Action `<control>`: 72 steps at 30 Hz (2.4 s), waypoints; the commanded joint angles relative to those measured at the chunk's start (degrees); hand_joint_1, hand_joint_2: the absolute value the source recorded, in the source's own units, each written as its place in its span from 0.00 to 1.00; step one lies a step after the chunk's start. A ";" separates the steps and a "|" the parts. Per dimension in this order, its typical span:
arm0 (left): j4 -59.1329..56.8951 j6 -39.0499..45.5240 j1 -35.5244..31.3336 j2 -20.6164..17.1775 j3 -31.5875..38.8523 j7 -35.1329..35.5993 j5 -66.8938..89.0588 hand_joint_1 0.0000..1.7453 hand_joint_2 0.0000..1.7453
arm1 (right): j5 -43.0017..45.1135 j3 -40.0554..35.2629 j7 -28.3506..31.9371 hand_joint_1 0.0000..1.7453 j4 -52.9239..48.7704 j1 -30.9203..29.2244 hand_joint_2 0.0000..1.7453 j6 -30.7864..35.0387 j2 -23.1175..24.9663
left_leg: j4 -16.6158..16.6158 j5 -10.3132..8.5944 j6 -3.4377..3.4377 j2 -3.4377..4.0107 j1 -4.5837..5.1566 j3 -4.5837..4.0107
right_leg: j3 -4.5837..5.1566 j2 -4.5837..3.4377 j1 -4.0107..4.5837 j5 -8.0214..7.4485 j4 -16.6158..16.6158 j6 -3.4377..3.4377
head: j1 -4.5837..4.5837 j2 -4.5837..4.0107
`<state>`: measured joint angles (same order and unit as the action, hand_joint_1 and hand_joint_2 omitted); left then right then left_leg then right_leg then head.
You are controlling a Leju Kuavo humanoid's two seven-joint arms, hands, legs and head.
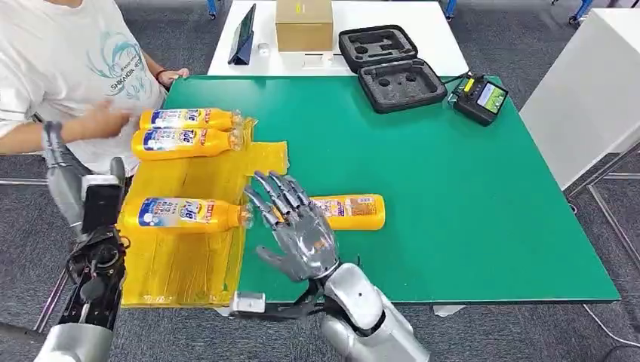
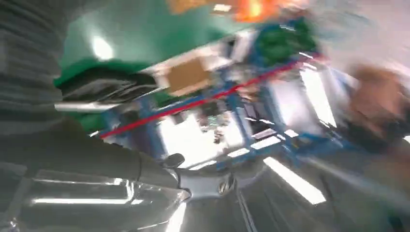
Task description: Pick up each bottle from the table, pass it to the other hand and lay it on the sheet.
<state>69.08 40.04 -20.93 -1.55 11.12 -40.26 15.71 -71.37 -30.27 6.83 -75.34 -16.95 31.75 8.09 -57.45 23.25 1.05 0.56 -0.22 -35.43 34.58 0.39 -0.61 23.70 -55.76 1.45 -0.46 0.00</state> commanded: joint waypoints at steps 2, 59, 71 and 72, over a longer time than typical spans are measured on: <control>5.56 -2.38 6.05 1.27 0.72 0.26 -15.81 0.00 1.00 | -0.55 10.43 -4.81 0.00 30.21 -14.55 1.00 -7.09 -3.11 | 0.10 0.05 -0.02 0.08 -0.02 0.34 | -0.32 -0.16 0.01 -0.02 0.14 -0.02 | 0.00 0.00; -8.93 -7.92 0.12 2.14 -1.21 0.26 -19.28 0.00 1.00 | 18.11 24.86 8.12 1.00 55.73 -25.08 1.00 -18.77 -2.14 | -0.02 0.03 -0.03 -0.18 -0.03 0.12 | -0.14 0.09 0.03 0.05 0.02 -0.01 | -0.02 0.00; -15.04 -38.69 4.46 1.80 -7.60 13.79 -46.32 0.00 1.00 | 57.19 25.56 33.17 1.00 25.07 -12.05 1.00 -29.03 1.26 | 0.03 0.14 -0.06 -0.06 -0.02 0.27 | -0.26 -0.05 0.01 0.12 0.04 -0.04 | -0.04 0.00; -14.44 -38.90 4.93 1.65 -7.79 13.91 -46.93 0.00 1.00 | 58.78 24.63 33.17 1.00 23.33 -11.32 1.00 -28.56 1.21 | 0.02 0.10 -0.04 -0.04 0.00 0.15 | -0.14 -0.05 0.00 0.08 0.04 -0.01 | -0.02 0.00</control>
<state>59.45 6.74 -17.82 0.13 7.60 -29.39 -23.79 -29.25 -4.06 38.02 -29.03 -36.42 3.10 7.15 -57.50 23.24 1.06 0.52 -0.21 -35.53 34.66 0.39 -0.61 23.67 -55.77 1.49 -0.48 0.00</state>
